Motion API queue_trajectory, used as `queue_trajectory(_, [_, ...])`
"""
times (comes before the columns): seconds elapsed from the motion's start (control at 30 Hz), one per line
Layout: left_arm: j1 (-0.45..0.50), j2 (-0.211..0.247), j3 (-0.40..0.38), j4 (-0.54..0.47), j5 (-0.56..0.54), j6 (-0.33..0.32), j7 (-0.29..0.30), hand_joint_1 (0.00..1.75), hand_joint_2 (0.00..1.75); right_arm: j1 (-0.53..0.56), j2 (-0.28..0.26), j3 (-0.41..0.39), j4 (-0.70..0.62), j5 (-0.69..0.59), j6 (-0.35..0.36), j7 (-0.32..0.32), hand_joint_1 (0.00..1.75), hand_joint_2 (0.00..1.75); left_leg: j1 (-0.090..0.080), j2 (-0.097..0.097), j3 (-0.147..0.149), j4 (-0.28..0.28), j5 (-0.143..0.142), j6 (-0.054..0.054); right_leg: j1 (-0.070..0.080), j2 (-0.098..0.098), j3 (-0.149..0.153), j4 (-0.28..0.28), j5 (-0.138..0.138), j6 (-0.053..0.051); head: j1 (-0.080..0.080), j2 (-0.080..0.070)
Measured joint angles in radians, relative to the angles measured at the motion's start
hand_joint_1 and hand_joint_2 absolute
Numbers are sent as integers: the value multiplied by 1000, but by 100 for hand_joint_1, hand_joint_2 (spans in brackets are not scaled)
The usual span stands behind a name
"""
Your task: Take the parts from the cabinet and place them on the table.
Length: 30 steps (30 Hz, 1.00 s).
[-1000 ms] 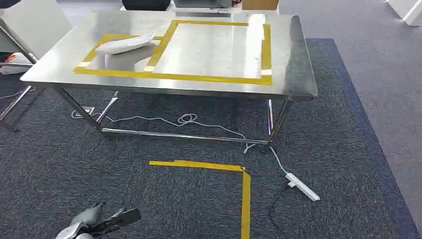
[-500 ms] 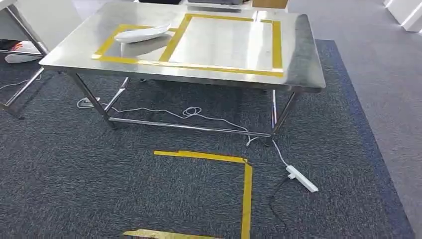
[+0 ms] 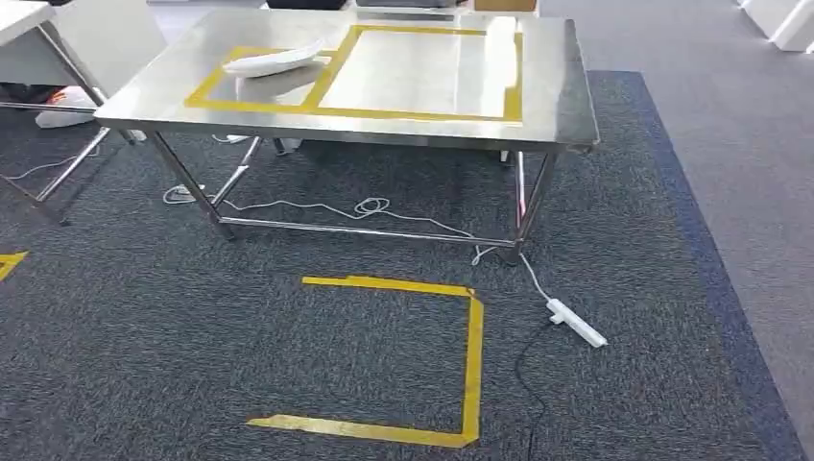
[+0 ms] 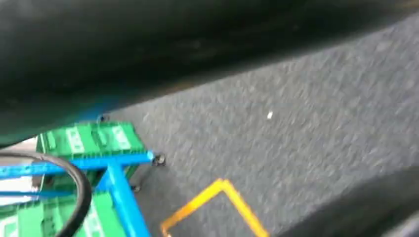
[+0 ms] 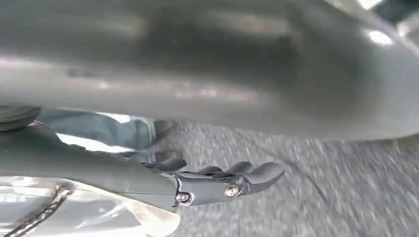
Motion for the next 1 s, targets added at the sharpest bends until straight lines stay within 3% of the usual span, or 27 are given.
queue_trajectory(0.07, [3, 0, 11, 6, 7, -5, 0, 0, 0, -1, 0, 0, 0, 0, 2, 0, 0, 0, 5, 0, 55, -33, 85, -1, -1, -3, -48, 24, 18, 6, 0, 0])
queue_trajectory(0.1, [5, 1, 16, 7, 10, -8, 0, 0, 0, -1, 0, 0, 0, 1, 3, -1, 0, 0, 7, 0, 111, -98, 111, -1, -2, -2, -73, 37, 26, 11, 1, 0])
queue_trajectory(0.13, [6, 0, 19, 8, 11, -10, 0, 0, 0, -3, 0, 0, 0, 2, 3, -2, 0, 0, 9, 0, 181, -191, 90, -1, -2, -2, -92, 52, 32, 16, 0, 0])
queue_trajectory(0.17, [5, 0, 22, 8, 11, -12, 1, 0, 0, -5, 0, 0, -3, 2, 3, -3, 0, 0, 5, -1, 234, -276, 43, 1, 3, -1, -105, 61, 36, 22, -1, 0])
queue_trajectory(0.2, [4, 0, 25, 9, 12, -12, 2, 0, 0, -4, 1, 0, -4, 2, 3, -3, 0, 0, 2, -3, 249, -315, 20, 16, 3, -3, -110, 65, 45, 28, 4, 0])
queue_trajectory(0.3, [12, 0, 42, 17, 14, -15, 7, 0, 0, -3, 1, 0, -4, 3, 6, -3, 0, 0, -3, -1, 220, -323, 37, 39, -1, -4, -126, 61, 77, 47, 3, 0])
queue_trajectory(0.33, [12, 2, 46, 21, 17, -10, 7, 0, 0, -2, 1, -1, -4, 3, 6, -3, 0, 0, 0, 6, 212, -324, 47, 49, -6, 3, -134, 73, 53, 51, 1, 0])
queue_trajectory(0.4, [19, 5, 55, 21, 18, 1, 7, 0, 0, 0, 1, -3, -4, 2, 6, -5, 0, 0, 0, 8, 190, -325, 64, 60, -6, 7, -163, 153, -56, 57, 8, 0])
queue_trajectory(0.43, [19, 4, 60, 21, 18, 6, 9, 0, 0, -3, 1, -5, -4, 3, 6, -5, 0, 0, -2, 8, 173, -324, 78, 61, -6, 11, -180, 240, -123, 58, 9, 0])
queue_trajectory(0.47, [18, 4, 64, 21, 19, 7, 9, 0, 0, -5, 1, -6, -4, 3, 6, -6, 0, 0, -3, 9, 158, -324, 90, 62, -5, 12, -191, 312, -154, 58, 9, 0])
queue_trajectory(0.5, [18, 4, 67, 21, 19, 7, 9, 0, 0, -5, 1, -6, -4, 2, 6, -6, 0, 0, -4, 9, 143, -323, 102, 61, -5, 13, -191, 362, -146, 56, 11, 0])
queue_trajectory(0.53, [19, 5, 72, 22, 19, 7, 9, 0, 0, -4, 1, -7, -4, 2, 6, -5, 0, 0, -5, 9, 129, -322, 113, 60, -5, 13, -179, 379, -103, 55, 11, 0])
queue_trajectory(0.6, [21, 4, 78, 22, 20, 7, 10, 0, 0, -4, 1, -8, -4, 2, 6, -3, 0, 0, -6, 10, 104, -319, 133, 55, -5, 13, -107, 314, -18, 50, 10, 0])
queue_trajectory(0.63, [22, 4, 81, 22, 20, 7, 11, 0, 0, -5, 1, -9, -4, 3, 6, -3, 0, 0, -6, 9, 96, -319, 141, 51, -5, 13, -46, 234, -10, 47, 10, 0])
queue_trajectory(0.67, [21, 3, 82, 22, 20, 8, 12, 0, 0, -4, 1, -9, -4, 2, 5, -1, 0, 0, -8, 9, 94, -317, 149, 46, -4, 13, 32, 128, -43, 42, 11, 0])
queue_trajectory(0.7, [21, 2, 84, 22, 20, 8, 12, 0, 0, -4, 1, -11, -4, 2, 5, -1, 0, 0, -12, 8, 90, -312, 156, 41, -2, 14, 88, 41, -71, 42, 11, 0])
queue_trajectory(0.77, [21, 2, 90, 22, 23, 7, 16, 0, 0, -4, 1, -15, -4, -2, 1, -1, 0, 0, -13, 9, 78, -309, 172, 31, -2, 17, 82, 5, -101, 35, 12, 0])
queue_trajectory(0.8, [21, 2, 90, 22, 23, 6, 18, 0, 0, -2, 2, -16, -4, -6, -1, -1, 0, 0, -13, 9, 75, -310, 177, 24, -3, 18, 77, 8, -97, 28, 12, 0])
queue_trajectory(0.83, [22, 2, 92, 23, 23, 6, 18, 0, 0, 3, 3, -19, -4, -9, -3, -2, 0, 0, -11, 9, 72, -304, 173, 19, -9, 14, 74, 4, -90, 17, 12, 0])
queue_trajectory(0.87, [24, 2, 95, 23, 23, 5, 19, 0, 0, 6, 2, -22, -4, -13, -5, -2, 0, 0, -9, 7, 65, -282, 135, 13, -8, 12, 72, 4, -85, 10, 10, 0])
queue_trajectory(0.93, [29, 2, 98, 23, 23, 3, 21, 0, 0, 11, 2, -25, -5, -17, -11, -6, 0, 0, -6, 7, 26, -143, 23, 3, -6, 8, 63, 5, -75, 0, 7, 0])
queue_trajectory(0.97, [30, 2, 101, 23, 23, 3, 21, 0, 0, 12, 2, -26, -5, -18, -11, -6, 0, 0, -5, 7, 6, -69, -10, 0, -4, 8, 59, 6, -70, -1, 6, 0])
queue_trajectory(1.0, [31, 0, 105, 23, 23, 4, 21, 0, 0, 13, 2, -28, -5, -19, -11, -9, 0, 0, -5, 7, -6, -17, -20, 0, -2, 6, 55, 7, -68, 0, 7, 0])
